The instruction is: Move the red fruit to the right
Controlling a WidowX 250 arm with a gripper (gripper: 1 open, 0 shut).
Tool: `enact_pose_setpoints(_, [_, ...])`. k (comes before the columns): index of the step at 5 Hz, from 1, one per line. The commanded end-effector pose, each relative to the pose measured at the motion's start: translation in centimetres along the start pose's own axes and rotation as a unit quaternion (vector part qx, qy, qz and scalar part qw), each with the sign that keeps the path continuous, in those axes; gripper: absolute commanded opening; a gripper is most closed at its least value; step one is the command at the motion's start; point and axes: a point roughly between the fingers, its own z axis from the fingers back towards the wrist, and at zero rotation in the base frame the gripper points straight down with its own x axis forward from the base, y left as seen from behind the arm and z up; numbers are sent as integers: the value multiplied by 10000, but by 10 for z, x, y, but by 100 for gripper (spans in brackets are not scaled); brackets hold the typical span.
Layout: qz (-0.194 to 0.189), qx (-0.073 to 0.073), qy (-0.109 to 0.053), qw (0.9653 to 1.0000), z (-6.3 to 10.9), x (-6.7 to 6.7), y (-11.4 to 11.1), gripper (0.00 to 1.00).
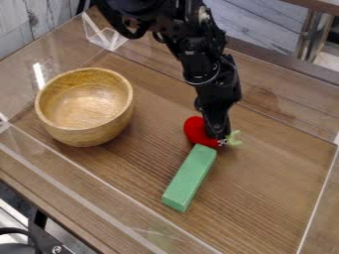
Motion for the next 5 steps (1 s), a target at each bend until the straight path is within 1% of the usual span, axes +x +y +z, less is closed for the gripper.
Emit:
enact_pose_setpoints(1, [294, 298, -276, 9987, 25, 20, 7, 0])
enact_pose_setpoints(2, [432, 292, -322, 9981, 21, 17, 13, 0])
enact_pose_setpoints(3, [570, 246, -356, 9974, 16, 12, 18, 0])
enact_pose_setpoints(4, [653, 176, -401, 9969, 16, 19, 15, 0])
enact_pose_setpoints(5, [637, 376, -471, 9961, 29, 36, 12, 0])
